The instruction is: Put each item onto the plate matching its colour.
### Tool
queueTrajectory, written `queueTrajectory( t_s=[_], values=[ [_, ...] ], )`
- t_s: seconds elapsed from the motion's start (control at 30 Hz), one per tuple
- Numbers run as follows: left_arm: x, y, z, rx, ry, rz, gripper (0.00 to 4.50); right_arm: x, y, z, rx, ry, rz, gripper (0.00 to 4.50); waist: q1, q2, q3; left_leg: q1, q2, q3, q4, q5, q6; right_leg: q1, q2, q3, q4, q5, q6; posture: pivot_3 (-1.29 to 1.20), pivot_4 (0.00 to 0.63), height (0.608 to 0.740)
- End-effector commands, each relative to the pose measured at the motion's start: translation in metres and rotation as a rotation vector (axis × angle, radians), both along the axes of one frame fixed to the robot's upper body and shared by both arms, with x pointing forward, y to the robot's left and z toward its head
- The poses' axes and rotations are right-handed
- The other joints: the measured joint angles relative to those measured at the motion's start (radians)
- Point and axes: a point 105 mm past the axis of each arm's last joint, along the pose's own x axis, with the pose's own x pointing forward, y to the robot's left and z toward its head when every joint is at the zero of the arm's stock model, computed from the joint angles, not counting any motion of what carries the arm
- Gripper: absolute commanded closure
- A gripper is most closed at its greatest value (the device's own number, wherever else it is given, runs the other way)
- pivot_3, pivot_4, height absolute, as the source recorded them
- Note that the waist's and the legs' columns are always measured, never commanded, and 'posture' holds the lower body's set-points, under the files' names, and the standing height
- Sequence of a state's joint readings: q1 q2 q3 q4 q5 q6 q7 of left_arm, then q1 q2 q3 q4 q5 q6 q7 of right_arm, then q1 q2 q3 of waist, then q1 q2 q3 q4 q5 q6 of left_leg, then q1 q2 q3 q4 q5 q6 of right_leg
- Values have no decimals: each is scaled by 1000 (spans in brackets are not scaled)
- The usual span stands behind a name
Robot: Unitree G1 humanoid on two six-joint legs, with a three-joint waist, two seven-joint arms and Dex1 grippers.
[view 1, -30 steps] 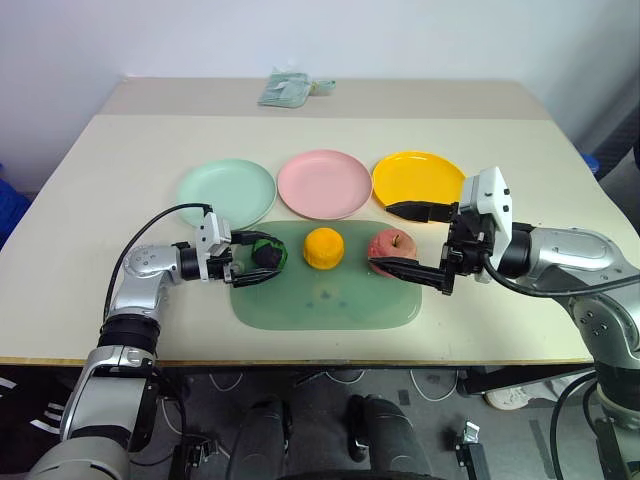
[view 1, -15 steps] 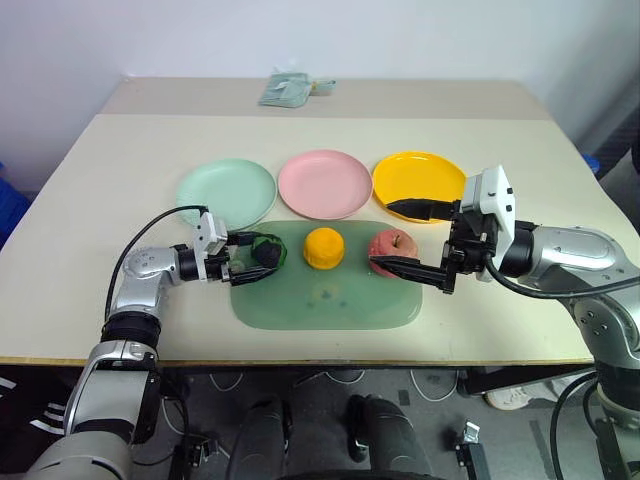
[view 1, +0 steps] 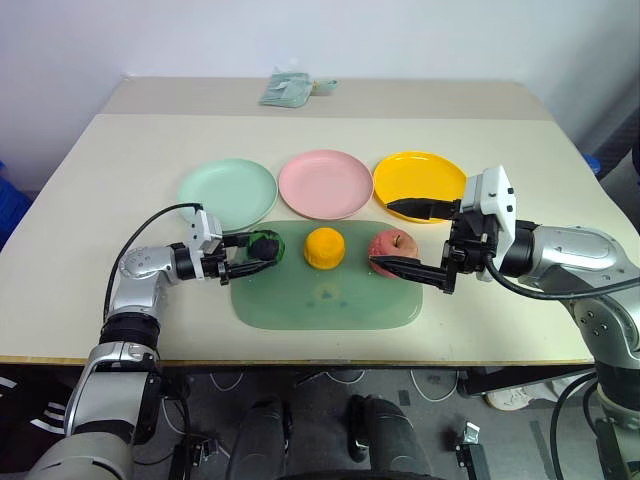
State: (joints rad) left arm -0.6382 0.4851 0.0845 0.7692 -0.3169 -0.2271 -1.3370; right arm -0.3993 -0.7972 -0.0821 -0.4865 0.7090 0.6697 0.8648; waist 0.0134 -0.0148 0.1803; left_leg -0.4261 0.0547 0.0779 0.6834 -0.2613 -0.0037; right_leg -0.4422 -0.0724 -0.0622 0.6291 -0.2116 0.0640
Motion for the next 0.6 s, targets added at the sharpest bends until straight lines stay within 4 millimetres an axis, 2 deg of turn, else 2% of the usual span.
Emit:
queueTrajectory(
  t_s=[0.03,0.13,0.33,0.6],
  values=[
    [23,11,42,-100,-122,159,1750,5,-3,13,26,-65,-41,0,0,0,0,0,0,0,0,0,0,0,0,0,0,0,0,0,150,740],
    [37,22,57,-119,-176,278,1750,22,-5,17,74,-69,-126,0,-2,0,0,0,0,0,0,0,0,0,0,0,0,1,2,0,150,740],
    [61,45,63,-134,-173,513,1750,48,-7,10,92,-40,-272,0,-2,0,0,0,0,1,-1,0,0,0,0,0,0,2,3,0,150,740],
    [74,58,60,-109,-180,673,1750,50,2,20,133,-85,-254,0,0,0,0,0,0,1,-1,0,0,0,0,0,0,2,3,0,150,740]
  ],
)
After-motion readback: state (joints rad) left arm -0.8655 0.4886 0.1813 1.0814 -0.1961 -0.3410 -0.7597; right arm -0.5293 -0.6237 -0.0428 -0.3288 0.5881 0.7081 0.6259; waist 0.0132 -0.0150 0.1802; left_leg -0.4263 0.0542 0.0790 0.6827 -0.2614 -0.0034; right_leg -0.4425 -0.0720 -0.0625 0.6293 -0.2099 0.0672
